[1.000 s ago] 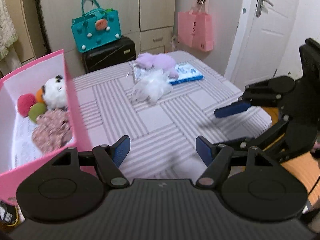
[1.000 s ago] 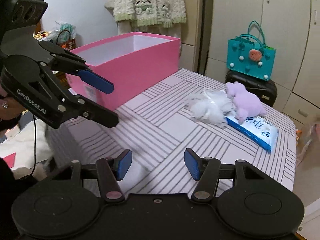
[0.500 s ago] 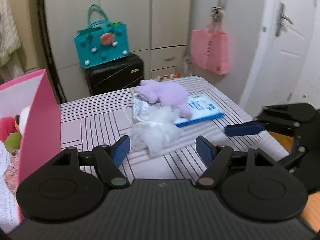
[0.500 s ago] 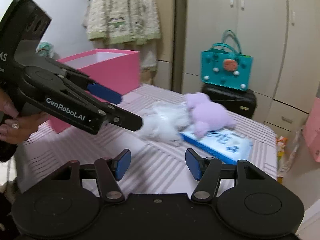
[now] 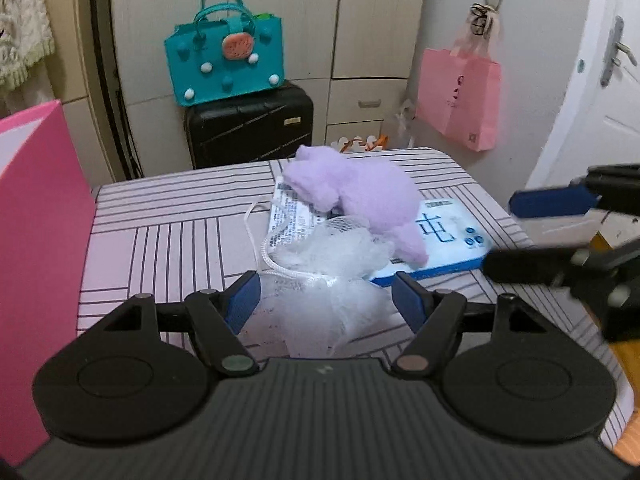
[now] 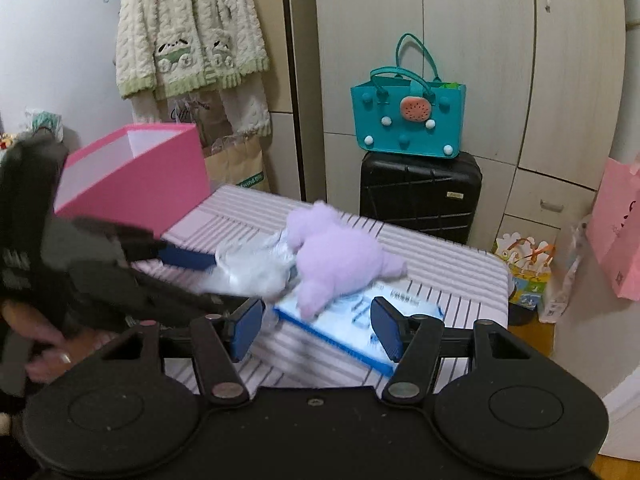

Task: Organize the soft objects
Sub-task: 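Lower the left tool onto the white mesh puff and close on it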

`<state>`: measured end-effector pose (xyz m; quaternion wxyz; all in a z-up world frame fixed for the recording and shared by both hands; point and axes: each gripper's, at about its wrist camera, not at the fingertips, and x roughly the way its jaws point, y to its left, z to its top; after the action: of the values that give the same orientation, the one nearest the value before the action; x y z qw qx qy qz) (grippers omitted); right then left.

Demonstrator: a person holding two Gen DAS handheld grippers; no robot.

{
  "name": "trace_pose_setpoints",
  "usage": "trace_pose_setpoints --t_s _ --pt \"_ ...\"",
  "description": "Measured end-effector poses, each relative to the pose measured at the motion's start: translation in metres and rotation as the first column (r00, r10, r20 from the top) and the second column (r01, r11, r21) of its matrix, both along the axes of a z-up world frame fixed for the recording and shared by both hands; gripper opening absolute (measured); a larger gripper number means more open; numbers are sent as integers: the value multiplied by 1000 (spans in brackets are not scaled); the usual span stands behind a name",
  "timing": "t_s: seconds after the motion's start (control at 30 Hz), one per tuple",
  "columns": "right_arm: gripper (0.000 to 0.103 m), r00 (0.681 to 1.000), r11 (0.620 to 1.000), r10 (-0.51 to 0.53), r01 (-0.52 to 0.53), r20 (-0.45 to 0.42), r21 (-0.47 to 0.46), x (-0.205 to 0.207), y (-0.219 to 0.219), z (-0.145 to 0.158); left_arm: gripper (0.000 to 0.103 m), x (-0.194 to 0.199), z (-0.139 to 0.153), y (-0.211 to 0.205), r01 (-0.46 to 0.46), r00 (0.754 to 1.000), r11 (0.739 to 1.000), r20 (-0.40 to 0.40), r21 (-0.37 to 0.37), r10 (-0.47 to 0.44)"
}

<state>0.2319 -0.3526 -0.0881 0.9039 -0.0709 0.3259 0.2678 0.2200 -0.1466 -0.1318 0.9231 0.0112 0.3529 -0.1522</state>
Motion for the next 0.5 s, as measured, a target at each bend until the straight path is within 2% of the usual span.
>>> trace_pose_setpoints --t_s 0.13,0.3,0.37,0.5 --pt "62 999 999 36 -35 -36 39 17 9 9 69 6 -4 1 -22 999 1000 24 -6 22" --pt "49 990 991 120 -114 -80 73 37 39 7 41 12 -10 4 -23 999 1000 -29 -14 23" --pt "47 985 988 144 -137 -100 78 44 50 3 35 12 -12 7 -36 998 999 -54 -31 35" --pt "47 975 984 164 -151 -149 95 58 67 -7 30 2 -10 13 -76 997 997 -24 1 76"
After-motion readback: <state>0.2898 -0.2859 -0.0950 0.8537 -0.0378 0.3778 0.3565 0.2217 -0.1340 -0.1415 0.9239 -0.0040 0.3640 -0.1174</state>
